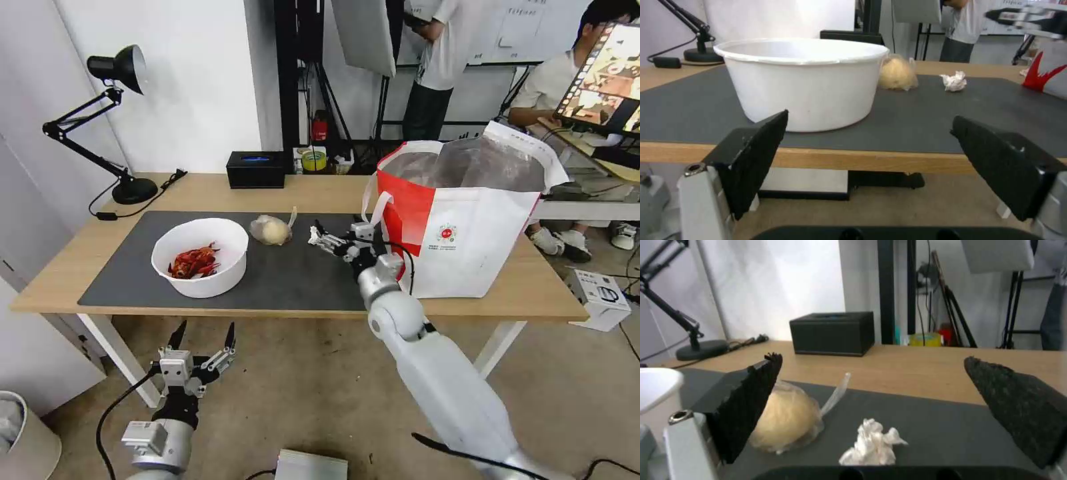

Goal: Pick up the trash from the table and place it into the takeout bag.

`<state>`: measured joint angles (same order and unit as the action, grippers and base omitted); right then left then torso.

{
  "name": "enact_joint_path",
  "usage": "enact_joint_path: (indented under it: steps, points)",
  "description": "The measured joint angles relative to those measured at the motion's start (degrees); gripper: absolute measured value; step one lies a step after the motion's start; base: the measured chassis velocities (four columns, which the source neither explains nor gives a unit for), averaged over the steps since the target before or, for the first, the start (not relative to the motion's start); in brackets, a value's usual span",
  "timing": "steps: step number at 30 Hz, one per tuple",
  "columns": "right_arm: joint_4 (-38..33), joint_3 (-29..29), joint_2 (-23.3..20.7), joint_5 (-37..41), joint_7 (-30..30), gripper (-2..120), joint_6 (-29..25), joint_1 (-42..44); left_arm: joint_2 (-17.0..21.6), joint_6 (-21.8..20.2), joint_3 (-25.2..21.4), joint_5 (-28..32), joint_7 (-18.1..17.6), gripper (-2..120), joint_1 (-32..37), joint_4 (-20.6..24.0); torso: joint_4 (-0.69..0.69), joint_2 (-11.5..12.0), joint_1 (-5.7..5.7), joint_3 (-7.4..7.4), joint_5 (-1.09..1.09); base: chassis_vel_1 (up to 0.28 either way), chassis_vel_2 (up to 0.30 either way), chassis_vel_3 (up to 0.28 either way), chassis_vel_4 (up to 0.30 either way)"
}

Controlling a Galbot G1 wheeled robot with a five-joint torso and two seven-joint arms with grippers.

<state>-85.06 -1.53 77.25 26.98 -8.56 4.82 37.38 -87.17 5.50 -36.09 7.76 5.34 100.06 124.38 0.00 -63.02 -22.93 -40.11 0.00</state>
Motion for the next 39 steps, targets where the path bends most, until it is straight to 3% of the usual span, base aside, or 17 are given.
enact_joint_path:
  steps: [6, 10, 18, 36, 39]
  points:
    - [4.2, -2.6, 1.3, 1.4, -2.1, 100, 4.6, -5.4, -0.4, 0.2, -0.1, -0.4, 0.0, 100, 0.5, 0.3, 0.01, 0.0, 0.0, 0.0, 0.0, 0.0, 0.0, 0.0, 0.0]
    - [6.5, -5.2, 1.9, 6.7, -5.8, 100, 12.4, -10.2, -0.9, 0.4, -0.1, -0.6, 0.0, 100, 0.9, 0.4, 0.0, 0.0, 0.01, 0.01, -0.01, 0.0, 0.0, 0.0, 0.0]
    - [13.9, -6.2, 5.2, 11.6, -10.0, 100, 17.5, -14.1, -1.3, 0.6, 0.0, -0.9, 0.1, 100, 1.0, -0.1, 0.0, 0.0, 0.01, 0.0, 0.0, 0.0, 0.0, 0.0, 0.0]
    - [27.5, -4.4, 11.6, 6.2, -7.1, 99, 15.1, -16.2, -1.3, 1.1, -0.1, -1.0, 0.2, 100, 0.6, -1.4, 0.0, 0.0, 0.01, 0.01, 0.0, 0.0, 0.0, 0.0, 0.0]
    - [27.8, -4.3, 11.6, 6.0, -6.7, 89, 15.0, -15.9, -1.3, 1.1, -0.1, -1.1, 0.2, 100, 0.5, -1.5, 0.0, 0.0, 0.01, 0.01, 0.0, 0.0, 0.0, 0.0, 0.0]
